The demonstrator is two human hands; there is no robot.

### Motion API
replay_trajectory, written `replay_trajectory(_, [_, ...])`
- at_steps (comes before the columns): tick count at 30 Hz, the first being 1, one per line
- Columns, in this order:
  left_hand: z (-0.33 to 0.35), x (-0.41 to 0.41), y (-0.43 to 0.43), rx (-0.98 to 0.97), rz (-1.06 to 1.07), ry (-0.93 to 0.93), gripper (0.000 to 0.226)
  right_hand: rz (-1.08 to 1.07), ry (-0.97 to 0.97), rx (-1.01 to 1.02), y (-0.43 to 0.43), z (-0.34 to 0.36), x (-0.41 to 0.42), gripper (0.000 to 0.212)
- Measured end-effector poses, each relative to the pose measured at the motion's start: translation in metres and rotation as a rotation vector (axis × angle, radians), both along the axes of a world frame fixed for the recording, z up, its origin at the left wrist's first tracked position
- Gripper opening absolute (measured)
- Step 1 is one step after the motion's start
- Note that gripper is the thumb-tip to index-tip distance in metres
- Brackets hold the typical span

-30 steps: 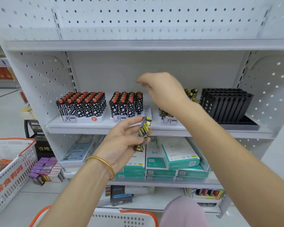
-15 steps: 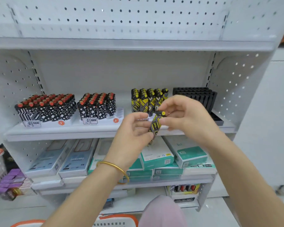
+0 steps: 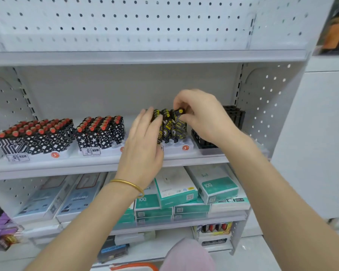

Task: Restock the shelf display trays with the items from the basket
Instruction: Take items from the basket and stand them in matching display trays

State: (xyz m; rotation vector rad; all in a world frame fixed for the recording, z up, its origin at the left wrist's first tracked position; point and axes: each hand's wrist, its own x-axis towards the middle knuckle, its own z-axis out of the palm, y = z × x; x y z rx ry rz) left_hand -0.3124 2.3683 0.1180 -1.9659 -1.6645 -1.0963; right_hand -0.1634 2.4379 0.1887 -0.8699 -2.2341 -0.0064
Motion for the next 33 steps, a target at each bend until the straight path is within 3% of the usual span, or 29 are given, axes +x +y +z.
replay_trajectory(10, [-0.009, -0.011, -0.007, -0.039, -0.060, -0.120, 0.066, 0.113, 0.028, -0.003, -0.001, -0.012, -0.020, 0.027])
replay_trajectory(33, [-0.007, -0.006, -0.010, -0.107, -0.016, -0.125, 0.057, 0.062, -0.071, -0.102, 0.006, 0.001, -0.019, 0.021])
